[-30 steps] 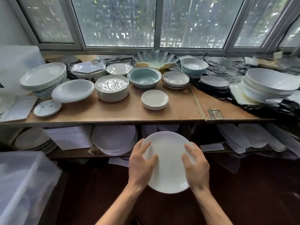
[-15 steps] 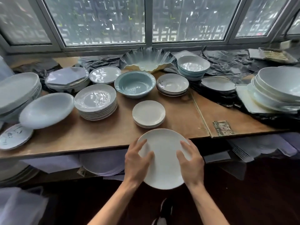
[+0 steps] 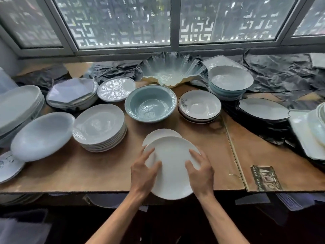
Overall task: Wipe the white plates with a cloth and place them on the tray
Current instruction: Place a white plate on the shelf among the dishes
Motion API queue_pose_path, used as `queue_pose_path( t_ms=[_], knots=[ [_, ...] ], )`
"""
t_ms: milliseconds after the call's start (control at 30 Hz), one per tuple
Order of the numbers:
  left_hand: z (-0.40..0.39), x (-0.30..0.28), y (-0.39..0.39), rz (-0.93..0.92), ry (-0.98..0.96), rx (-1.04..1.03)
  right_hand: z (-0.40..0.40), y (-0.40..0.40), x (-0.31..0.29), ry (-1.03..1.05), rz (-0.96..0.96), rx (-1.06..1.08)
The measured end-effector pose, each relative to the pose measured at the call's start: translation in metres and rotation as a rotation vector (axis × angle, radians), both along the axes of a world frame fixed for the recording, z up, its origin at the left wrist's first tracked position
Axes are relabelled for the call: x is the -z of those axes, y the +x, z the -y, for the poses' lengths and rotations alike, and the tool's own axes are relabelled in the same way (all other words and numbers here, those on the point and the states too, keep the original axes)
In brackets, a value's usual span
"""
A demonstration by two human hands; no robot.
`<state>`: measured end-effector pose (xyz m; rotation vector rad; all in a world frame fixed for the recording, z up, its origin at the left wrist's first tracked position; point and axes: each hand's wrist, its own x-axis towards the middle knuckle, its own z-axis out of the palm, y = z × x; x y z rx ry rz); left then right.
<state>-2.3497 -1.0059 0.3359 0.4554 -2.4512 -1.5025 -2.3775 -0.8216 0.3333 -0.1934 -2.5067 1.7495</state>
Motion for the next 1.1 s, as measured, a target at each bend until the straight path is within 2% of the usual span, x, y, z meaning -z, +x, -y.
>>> queue_pose_path(
  t_ms=[400,533,700,1100],
  knots=[
    [0.039,0.059,-0.103,0.087,0.027,-0.027,0.041,-0.103,0.051,0.083,0.067,0.022],
    [0.049,0.08,-0.109,0.11,0.002,-0.039,0.054,-0.11,0.069,0.089,0.085,0.04],
    [0.048,0.097,-0.109,0.029,-0.067,-0.03,0.056,-0.109,0.083,0.092,0.096,0.054],
    [0.045,0.102,-0.109,0.016,-0.054,-0.078,0.058,-0.113,0.094,0.079,0.075,0.093]
  ],
)
